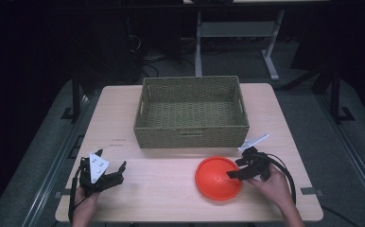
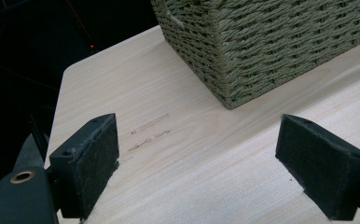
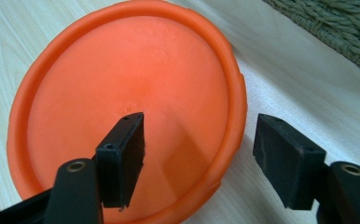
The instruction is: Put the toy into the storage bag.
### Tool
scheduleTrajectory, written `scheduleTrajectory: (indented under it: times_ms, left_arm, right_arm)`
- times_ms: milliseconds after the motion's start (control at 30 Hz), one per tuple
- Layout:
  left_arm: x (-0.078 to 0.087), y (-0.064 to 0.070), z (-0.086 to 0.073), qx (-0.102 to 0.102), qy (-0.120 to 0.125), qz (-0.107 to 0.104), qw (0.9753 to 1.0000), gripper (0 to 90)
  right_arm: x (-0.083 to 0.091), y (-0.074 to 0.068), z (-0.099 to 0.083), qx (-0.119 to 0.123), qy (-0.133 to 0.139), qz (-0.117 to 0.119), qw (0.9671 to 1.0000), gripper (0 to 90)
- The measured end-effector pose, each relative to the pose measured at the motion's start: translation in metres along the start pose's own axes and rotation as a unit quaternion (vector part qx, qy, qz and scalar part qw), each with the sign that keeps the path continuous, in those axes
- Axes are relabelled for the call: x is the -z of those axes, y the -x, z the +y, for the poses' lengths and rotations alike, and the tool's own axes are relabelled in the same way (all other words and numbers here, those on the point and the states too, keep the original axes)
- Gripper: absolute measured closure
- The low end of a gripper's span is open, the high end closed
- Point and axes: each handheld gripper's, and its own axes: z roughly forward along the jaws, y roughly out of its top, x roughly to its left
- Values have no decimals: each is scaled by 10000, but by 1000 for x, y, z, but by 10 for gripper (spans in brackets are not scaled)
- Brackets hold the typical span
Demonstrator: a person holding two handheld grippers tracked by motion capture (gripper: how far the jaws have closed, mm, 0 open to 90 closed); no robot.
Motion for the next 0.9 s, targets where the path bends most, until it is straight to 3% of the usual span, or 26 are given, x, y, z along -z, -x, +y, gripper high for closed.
scheduleTrajectory:
  times_ms: [367, 633, 900]
  left_arm:
    - [0, 1, 0, 11, -3, -2, 10000, 128]
    - [0, 1, 1, -74, -31, -34, 10000, 128]
    - [0, 2, 1, -68, -22, -32, 10000, 128]
  right_arm:
    - [-3, 4, -8, -181, -28, 39, 9998, 432]
    - [-5, 7, -9, -188, 64, 225, 9995, 487]
    - [0, 5, -10, -122, 140, 105, 9998, 590]
